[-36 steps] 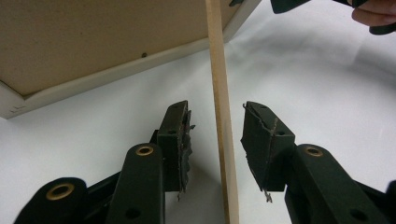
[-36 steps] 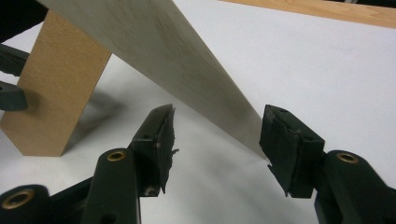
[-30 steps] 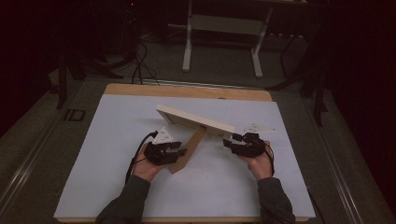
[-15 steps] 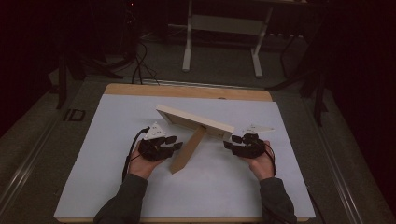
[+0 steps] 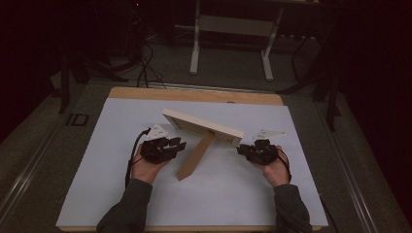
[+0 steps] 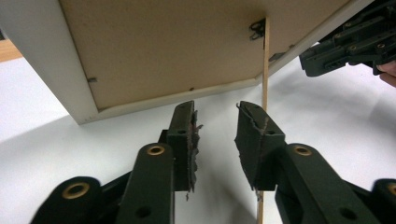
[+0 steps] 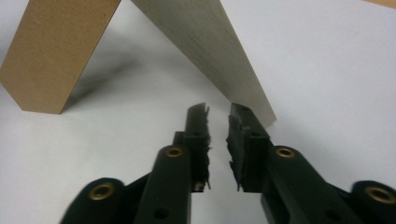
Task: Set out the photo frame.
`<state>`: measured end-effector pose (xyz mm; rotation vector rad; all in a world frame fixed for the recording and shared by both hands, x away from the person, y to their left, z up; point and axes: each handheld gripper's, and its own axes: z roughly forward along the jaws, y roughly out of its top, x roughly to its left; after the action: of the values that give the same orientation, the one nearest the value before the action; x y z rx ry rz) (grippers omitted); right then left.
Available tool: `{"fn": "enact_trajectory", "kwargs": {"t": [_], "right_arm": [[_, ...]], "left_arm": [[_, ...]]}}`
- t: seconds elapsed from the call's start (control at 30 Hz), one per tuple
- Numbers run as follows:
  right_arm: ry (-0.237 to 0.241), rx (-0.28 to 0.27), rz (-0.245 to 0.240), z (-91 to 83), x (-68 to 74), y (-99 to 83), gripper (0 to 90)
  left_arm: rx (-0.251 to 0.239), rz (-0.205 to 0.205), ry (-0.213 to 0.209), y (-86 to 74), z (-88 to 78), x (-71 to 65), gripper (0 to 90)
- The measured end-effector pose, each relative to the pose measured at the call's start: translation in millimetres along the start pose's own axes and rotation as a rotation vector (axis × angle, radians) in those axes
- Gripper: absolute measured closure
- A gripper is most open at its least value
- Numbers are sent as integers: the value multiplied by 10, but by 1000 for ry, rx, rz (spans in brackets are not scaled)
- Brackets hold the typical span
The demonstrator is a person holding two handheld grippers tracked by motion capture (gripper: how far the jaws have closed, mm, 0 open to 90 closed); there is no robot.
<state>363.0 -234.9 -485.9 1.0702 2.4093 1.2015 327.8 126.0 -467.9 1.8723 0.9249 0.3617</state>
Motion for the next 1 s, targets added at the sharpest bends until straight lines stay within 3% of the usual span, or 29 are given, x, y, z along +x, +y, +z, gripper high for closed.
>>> {"fn": "enact_trajectory", "kwargs": {"t": [0.1, 0.27, 0.4, 0.53, 0.9, 1.0], "right_arm": [[-13, 9, -7, -1, 2, 7, 836], [-35, 9, -15, -4, -9, 19, 894], [-61, -16, -3, -30, -32, 29, 899], [-70, -51, 16, -65, -49, 62, 900], [-121, -104, 52, -47, -39, 125, 900], [-134, -139, 78, -56, -33, 154, 900]], "left_arm": [[-3, 5, 20, 25, -13, 4, 725], [-21, -10, 17, 63, -18, 33, 788], [-17, -11, 36, 104, 18, 53, 898], [-8, 4, 50, 161, 71, 70, 900], [-19, -36, 73, 327, 178, 114, 900], [-15, -41, 76, 354, 203, 127, 900]]}}
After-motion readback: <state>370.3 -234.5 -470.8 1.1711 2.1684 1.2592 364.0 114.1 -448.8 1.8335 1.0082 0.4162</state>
